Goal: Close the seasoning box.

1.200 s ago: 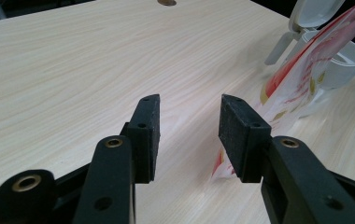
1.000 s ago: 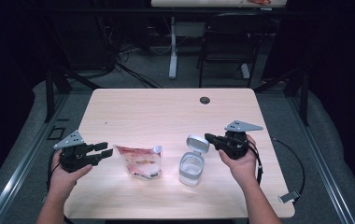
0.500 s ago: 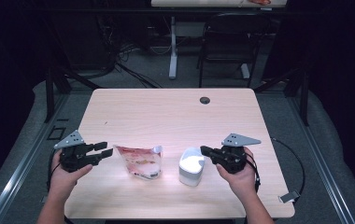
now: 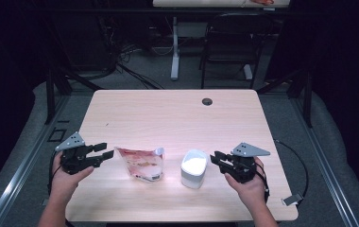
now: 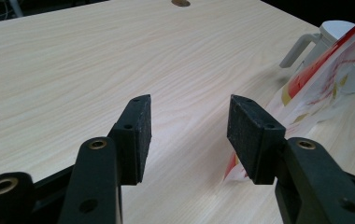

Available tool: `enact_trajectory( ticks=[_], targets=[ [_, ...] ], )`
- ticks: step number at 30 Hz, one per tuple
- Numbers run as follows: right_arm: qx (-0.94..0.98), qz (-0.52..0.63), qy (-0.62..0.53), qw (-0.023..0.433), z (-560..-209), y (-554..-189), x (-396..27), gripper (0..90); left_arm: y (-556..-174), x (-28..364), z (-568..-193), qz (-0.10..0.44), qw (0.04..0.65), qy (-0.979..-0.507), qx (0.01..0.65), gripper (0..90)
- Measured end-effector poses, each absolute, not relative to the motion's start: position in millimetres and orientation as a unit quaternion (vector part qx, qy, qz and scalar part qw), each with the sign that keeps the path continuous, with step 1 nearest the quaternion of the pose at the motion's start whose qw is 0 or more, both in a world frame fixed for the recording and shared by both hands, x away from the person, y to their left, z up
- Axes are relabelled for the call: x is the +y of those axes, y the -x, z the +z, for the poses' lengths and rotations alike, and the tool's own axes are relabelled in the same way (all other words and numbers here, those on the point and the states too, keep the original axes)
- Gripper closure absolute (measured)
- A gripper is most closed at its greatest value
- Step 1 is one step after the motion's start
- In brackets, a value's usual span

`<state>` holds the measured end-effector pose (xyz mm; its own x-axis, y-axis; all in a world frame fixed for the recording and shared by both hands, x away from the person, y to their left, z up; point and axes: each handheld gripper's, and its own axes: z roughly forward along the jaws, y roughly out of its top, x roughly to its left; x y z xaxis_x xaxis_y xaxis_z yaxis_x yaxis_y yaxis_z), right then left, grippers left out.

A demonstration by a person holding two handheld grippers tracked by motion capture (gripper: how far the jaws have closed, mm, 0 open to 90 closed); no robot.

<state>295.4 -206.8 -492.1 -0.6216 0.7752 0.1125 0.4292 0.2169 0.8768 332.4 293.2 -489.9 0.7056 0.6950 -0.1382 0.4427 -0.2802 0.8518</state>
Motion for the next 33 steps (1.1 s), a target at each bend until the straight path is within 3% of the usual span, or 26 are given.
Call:
enact_trajectory(
  ticks=[10, 33],
  targets=[
    [0.741, 0.466, -0.436, 0.206, -512, -293, -226, 56.1, -334, 294, -492, 0.135, 0.475, -0.791, 0.363, 48.7],
    [0.731, 0.435, -0.481, 0.214, -544, -302, -238, 50.7, -338, 295, -504, 0.133, 0.466, -0.786, 0.385, 47.6]
  ],
)
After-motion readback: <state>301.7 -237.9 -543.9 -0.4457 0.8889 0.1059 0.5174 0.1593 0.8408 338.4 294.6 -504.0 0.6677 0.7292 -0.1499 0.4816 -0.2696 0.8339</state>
